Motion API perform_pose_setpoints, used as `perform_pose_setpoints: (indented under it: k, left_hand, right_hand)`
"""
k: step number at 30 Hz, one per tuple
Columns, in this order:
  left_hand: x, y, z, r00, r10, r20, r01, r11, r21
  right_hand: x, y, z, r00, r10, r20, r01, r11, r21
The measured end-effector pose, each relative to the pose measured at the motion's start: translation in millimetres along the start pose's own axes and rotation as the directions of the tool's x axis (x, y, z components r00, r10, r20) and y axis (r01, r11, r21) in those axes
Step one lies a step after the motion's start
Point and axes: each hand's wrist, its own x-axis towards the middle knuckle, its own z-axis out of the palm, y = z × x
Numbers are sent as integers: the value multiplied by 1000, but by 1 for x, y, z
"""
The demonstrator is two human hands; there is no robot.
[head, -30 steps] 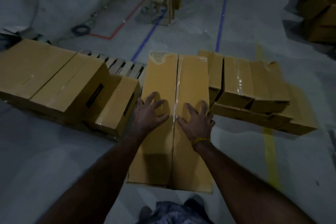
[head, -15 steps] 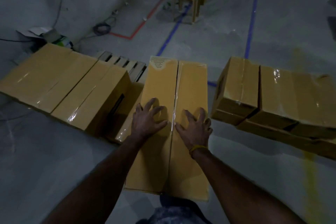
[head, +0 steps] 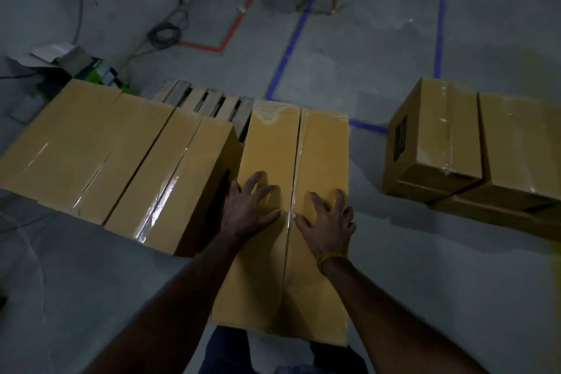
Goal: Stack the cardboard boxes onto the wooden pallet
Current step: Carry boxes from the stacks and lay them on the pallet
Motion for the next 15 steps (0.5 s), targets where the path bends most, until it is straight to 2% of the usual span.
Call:
perform_pose_setpoints:
  k: [8, 15]
  left_hand:
    - [79, -137, 19, 984, 93, 150, -88, 995, -39]
    - [135, -218, 64, 975, 108, 196, -97, 993, -63]
  right_hand:
    - [44, -88, 105, 988, 129, 88, -130, 991, 6]
    - [83, -113, 197, 977, 152, 147, -161, 985, 55]
